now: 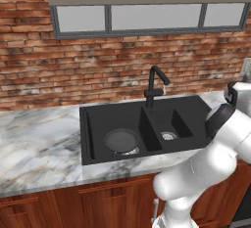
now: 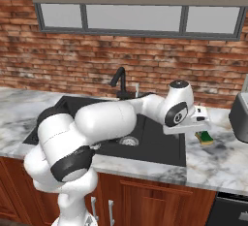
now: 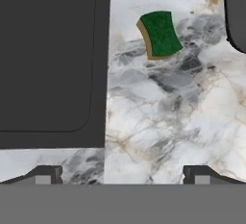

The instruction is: Pick the pan and sponge and place them into the sink. Then turn on the water.

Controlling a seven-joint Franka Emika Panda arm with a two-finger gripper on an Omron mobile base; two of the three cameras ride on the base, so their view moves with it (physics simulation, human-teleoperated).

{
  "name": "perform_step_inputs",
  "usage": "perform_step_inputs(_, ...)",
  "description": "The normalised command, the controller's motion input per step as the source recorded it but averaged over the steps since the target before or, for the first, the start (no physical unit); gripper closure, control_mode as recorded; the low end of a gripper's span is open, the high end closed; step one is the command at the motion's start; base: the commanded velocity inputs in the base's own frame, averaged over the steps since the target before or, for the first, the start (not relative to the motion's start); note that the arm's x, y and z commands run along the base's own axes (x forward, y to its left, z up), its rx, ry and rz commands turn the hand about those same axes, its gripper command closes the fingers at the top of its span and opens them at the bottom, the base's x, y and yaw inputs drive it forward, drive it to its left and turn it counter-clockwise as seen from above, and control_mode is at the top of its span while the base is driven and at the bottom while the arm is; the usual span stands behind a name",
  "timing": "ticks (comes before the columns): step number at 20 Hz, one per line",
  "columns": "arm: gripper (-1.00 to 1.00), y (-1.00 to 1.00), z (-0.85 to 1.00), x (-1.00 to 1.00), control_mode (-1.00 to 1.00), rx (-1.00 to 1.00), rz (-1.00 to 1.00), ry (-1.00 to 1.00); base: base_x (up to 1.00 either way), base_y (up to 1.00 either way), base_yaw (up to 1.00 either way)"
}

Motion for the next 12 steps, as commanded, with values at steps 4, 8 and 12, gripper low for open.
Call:
perform_step_inputs(4, -1.00, -0.25, -0.32, 0.18, -1.00, 0.04, 0.00, 0.04, 0.00, 0.00, 0.00)
perform_step_inputs(8, -1.00, -0.27, -0.26, 0.30, -1.00, 0.04, 0.00, 0.04, 0.00, 0.00, 0.00)
perform_step_inputs(12, -1.00, -0.23, -0.10, 0.33, -1.00, 0.06, 0.00, 0.03, 0.00, 0.00, 0.00)
